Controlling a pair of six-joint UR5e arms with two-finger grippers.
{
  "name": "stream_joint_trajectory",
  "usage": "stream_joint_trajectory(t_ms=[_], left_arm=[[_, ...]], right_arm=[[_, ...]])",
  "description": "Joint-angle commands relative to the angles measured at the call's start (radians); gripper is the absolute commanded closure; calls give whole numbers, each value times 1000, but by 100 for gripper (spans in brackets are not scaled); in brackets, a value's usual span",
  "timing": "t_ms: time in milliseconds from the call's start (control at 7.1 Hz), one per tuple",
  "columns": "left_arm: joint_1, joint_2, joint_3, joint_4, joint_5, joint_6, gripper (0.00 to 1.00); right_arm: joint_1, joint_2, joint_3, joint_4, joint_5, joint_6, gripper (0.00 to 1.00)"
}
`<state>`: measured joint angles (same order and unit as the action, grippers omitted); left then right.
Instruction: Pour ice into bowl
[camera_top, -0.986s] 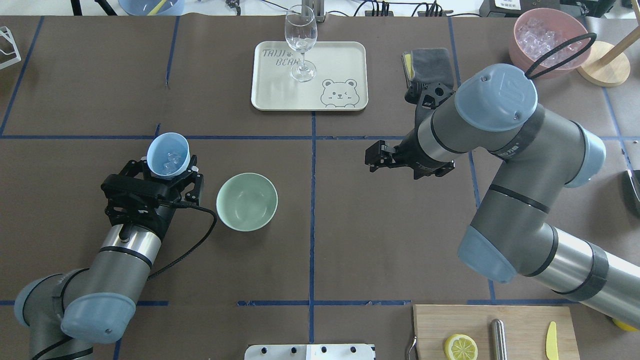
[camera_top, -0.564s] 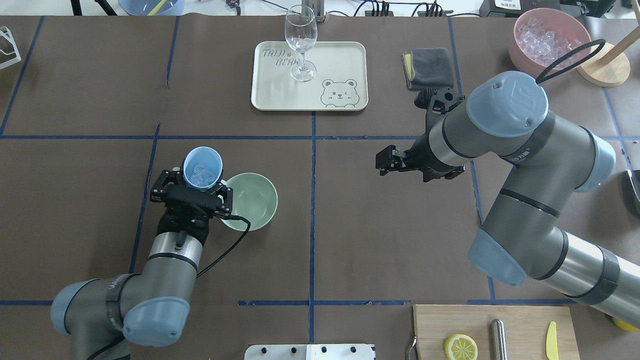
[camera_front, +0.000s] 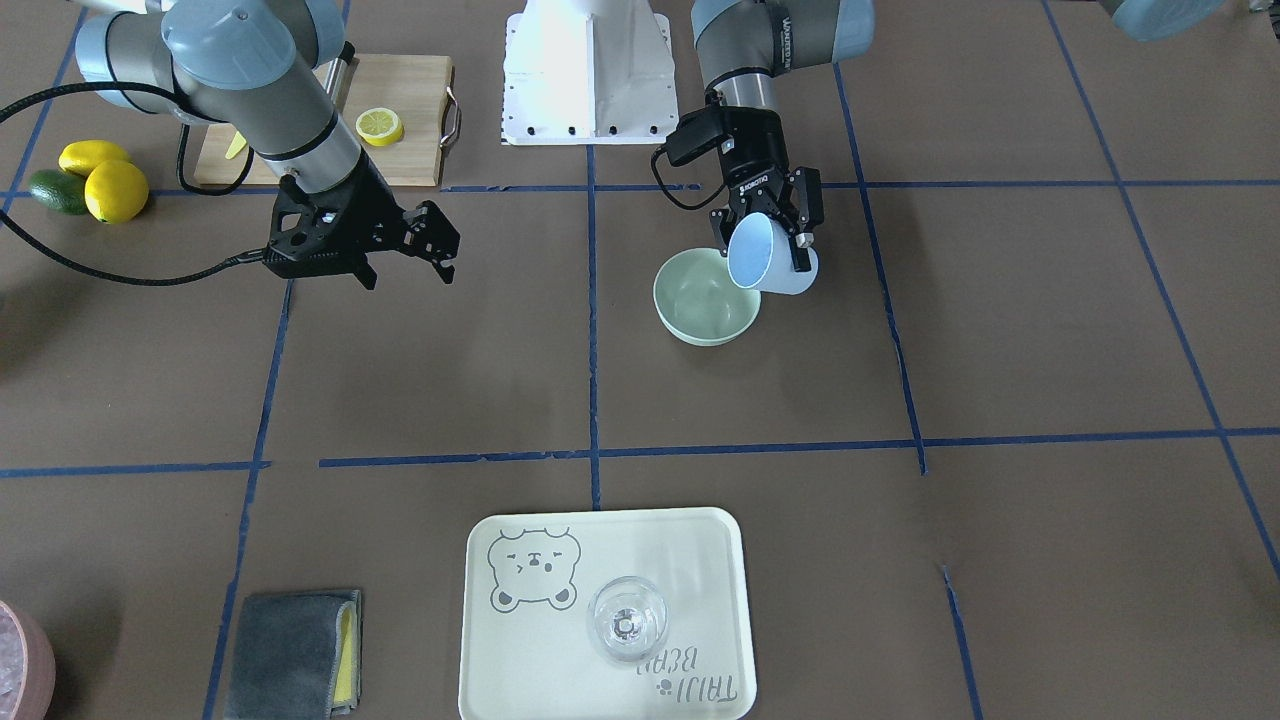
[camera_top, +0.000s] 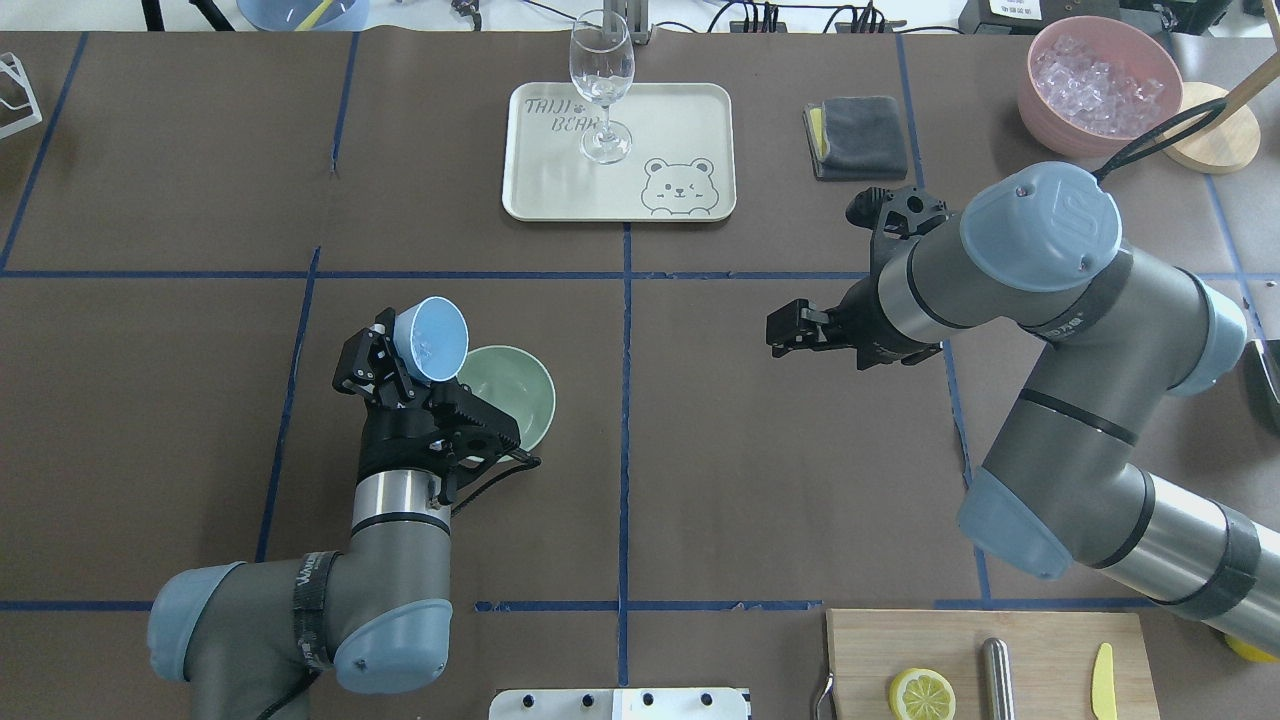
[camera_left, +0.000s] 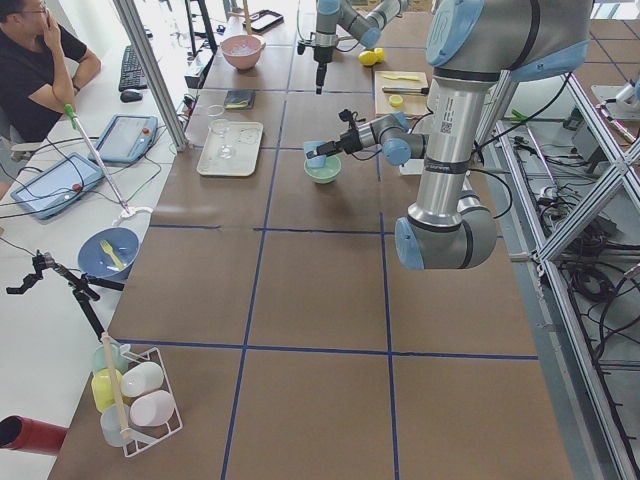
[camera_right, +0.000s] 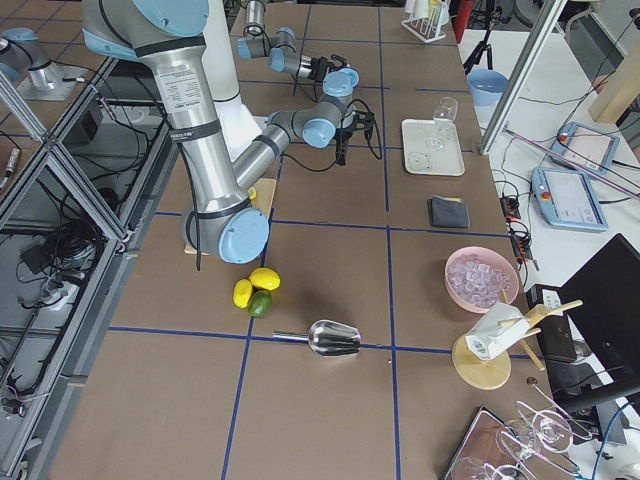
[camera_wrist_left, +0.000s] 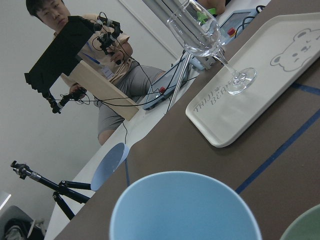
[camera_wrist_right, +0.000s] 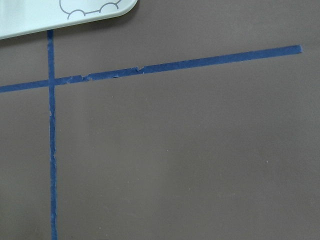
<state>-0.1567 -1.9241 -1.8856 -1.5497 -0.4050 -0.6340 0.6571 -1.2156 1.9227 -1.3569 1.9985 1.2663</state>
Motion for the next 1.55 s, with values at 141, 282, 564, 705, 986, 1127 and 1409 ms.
stream_joint_trajectory(t_ms=[141,282,564,705,986,1127,1409], left_arm=[[3,7,46,6,136,334,100],[3,8,72,6,141,344,100],[5,17,89,6,159,460,100],[5,39,88,6,167,527,100],[3,37,83,6,175,673,100],[3,37,76,8,185,736,100],[3,37,71,6,186,792,100]], right_arm=[[7,7,-1,1,-1,5,0],[10,7,-2,1,-1,4,0],[12,7,-2,1,-3,5,0],[12,8,-2,2,-3,5,0],[12,8,-2,1,-1,7,0],[12,8,-2,2,-1,7,0],[12,8,-2,2,-1,7,0]])
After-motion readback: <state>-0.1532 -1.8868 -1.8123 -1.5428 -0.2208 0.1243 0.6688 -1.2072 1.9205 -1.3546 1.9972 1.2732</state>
